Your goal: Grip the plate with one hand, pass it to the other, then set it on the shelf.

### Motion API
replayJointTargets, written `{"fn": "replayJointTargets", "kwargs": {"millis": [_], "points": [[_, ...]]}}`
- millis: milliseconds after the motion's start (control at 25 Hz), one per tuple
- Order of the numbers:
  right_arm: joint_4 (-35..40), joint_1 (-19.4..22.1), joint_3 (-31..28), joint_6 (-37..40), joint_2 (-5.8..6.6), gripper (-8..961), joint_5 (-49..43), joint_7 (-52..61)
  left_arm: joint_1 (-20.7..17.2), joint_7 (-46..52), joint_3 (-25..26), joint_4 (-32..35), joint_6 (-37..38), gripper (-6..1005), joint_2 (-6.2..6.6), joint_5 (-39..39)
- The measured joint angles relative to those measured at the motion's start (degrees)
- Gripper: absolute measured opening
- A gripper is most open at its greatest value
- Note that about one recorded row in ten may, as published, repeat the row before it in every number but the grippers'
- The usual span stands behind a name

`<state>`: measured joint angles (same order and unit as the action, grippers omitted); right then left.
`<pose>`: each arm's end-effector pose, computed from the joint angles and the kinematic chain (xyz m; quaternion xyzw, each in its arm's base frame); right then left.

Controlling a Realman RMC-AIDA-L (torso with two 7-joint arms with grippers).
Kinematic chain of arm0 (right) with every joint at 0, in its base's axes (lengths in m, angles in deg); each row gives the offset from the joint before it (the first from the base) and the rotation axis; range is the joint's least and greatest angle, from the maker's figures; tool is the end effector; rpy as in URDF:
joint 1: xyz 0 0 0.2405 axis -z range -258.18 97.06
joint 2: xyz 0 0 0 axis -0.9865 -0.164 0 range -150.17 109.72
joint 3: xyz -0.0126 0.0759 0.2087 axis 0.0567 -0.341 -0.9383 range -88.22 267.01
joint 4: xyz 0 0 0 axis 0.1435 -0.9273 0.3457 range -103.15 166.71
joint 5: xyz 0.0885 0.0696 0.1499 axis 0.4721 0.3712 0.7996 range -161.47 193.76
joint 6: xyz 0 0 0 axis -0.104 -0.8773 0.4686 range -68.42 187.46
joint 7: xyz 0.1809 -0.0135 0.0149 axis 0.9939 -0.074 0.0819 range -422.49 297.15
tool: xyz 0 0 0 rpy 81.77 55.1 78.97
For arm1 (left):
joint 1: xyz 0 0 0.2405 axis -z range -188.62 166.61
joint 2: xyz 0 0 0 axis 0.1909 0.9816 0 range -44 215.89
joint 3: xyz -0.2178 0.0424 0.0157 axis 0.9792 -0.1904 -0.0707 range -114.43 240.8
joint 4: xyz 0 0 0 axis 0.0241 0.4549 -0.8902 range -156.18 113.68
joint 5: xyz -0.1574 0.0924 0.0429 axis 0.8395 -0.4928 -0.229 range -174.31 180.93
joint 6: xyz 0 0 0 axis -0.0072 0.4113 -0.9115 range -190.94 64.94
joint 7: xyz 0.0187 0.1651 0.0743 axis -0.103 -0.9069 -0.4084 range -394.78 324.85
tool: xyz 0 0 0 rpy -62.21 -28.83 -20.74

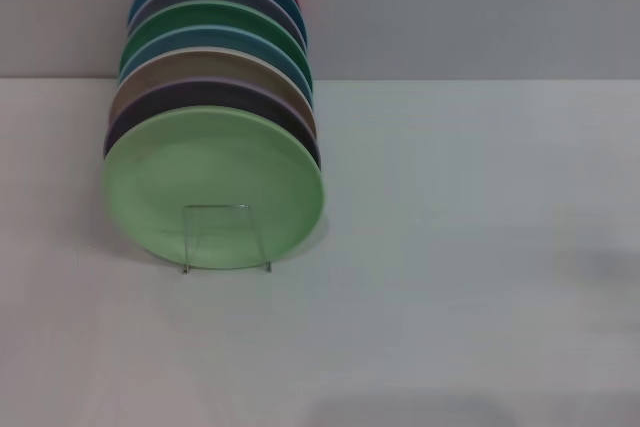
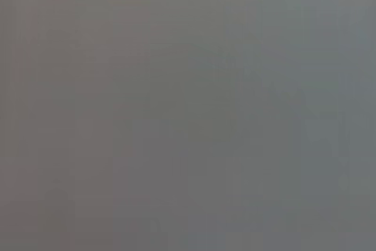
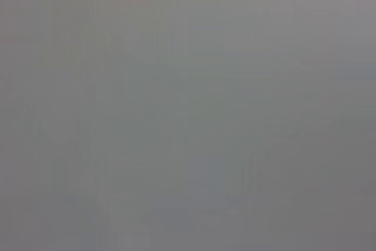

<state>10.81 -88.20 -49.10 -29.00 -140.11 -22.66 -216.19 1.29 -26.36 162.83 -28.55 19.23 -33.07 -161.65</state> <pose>0.3098 0.2622 0.1307 -0.6007 0.1281 0.3794 0.6920 -0.3484 0.2695 0.1108 -0.5276 -0.2076 -0.2901 0.7710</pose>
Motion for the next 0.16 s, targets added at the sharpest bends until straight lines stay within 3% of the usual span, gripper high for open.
{"fn": "replayJointTargets", "kwargs": {"millis": [160], "points": [[0.6, -0.1, -0.2, 0.3, 0.00, 801, 1.1, -0.4, 0.0, 0.4, -1.2, -0.1, 0.2, 804, -0.07, -0.3]]}}
